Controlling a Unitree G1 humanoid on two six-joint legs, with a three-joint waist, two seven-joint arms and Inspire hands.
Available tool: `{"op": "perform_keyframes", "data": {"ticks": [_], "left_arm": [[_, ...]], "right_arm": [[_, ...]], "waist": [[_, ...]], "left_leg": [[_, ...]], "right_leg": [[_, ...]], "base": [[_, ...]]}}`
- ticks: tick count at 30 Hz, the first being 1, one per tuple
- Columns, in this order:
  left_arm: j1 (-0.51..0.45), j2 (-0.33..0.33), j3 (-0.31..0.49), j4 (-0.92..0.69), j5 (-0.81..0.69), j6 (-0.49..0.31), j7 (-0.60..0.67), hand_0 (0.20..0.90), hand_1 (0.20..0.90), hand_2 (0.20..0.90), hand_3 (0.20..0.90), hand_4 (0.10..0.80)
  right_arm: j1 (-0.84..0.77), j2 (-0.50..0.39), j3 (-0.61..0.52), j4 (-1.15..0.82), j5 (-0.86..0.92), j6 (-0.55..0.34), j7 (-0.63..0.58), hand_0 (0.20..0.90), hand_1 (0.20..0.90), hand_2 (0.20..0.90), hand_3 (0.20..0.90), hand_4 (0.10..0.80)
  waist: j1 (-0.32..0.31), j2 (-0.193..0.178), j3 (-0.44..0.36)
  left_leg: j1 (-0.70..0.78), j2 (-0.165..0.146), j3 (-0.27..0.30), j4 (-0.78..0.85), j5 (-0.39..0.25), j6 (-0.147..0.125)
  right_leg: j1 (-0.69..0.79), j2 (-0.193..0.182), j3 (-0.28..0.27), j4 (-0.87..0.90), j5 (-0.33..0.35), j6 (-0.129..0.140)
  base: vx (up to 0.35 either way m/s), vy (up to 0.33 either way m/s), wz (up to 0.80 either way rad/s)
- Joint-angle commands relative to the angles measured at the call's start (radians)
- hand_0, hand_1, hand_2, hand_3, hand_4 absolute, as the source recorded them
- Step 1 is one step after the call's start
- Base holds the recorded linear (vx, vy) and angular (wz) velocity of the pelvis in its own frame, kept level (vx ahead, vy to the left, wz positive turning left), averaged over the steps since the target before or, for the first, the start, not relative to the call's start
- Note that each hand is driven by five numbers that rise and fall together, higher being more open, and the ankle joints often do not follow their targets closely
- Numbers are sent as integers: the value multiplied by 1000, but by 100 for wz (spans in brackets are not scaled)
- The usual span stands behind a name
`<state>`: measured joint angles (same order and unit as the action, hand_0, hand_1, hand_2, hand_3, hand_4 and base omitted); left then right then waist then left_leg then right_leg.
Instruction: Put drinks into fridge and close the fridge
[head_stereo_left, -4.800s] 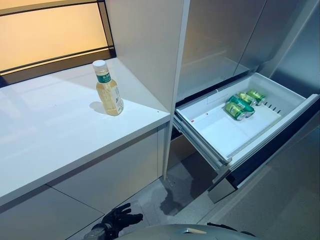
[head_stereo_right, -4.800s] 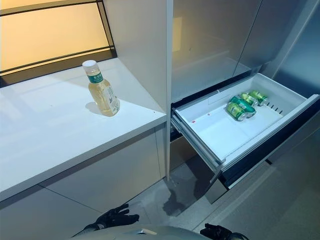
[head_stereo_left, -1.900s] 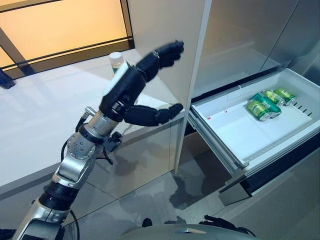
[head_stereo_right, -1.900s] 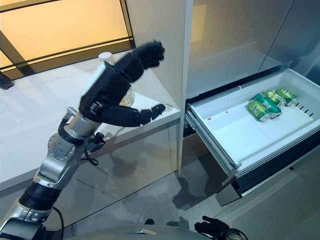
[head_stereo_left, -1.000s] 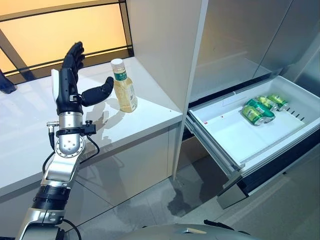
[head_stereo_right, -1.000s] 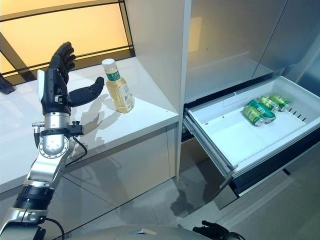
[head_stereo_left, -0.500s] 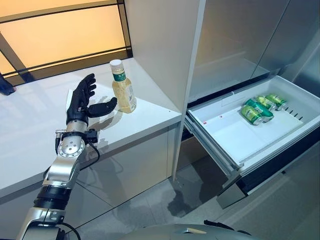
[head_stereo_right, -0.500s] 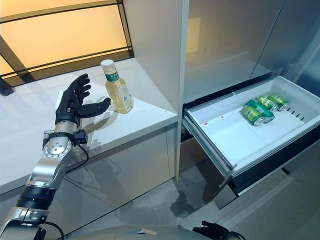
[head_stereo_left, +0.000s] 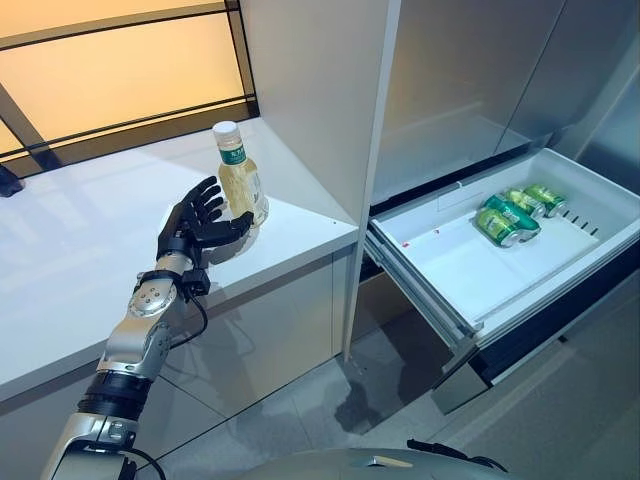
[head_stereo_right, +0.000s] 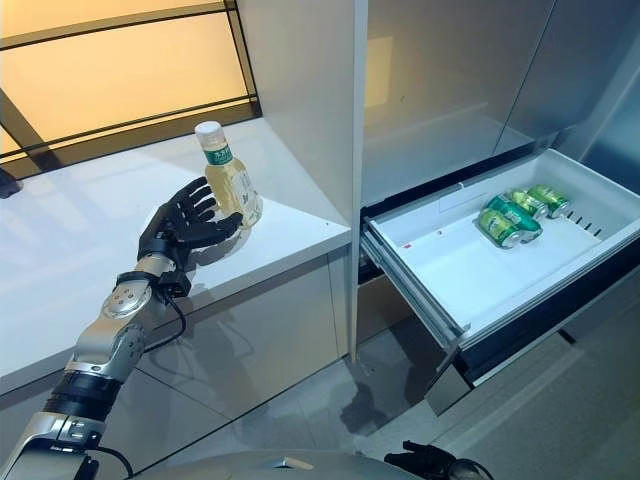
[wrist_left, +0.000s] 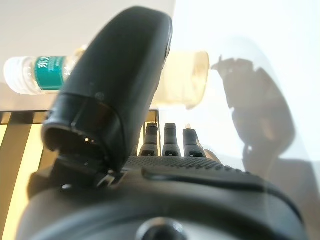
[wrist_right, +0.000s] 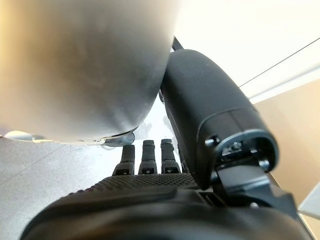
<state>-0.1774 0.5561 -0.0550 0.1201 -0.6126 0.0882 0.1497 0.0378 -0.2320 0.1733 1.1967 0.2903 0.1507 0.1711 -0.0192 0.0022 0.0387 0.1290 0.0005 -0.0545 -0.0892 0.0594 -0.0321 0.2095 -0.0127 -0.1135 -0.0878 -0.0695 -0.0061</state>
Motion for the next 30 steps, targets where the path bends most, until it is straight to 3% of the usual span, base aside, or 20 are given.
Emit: {"op": "perform_keyframes", "data": {"ticks": [1,30], "left_arm": [[-209,-2,42,8,-44,-78,4,900,900,900,900,800],[-339,21,57,119,-1,-124,137,900,900,900,900,800]], "right_arm": [[3,-15,49,-4,-21,14,9,900,900,900,900,800],[4,-19,70,14,-23,5,16,900,900,900,900,800]], "waist": [[-6,12,-20],[-33,12,-37]], "left_leg": [[10,-32,16,7,-100,33],[16,-29,33,6,-106,30]], "right_leg": [[-72,-10,17,22,48,71],[-74,-5,35,21,47,72]], "base": [[0,0,0],[5,-1,-2]]}}
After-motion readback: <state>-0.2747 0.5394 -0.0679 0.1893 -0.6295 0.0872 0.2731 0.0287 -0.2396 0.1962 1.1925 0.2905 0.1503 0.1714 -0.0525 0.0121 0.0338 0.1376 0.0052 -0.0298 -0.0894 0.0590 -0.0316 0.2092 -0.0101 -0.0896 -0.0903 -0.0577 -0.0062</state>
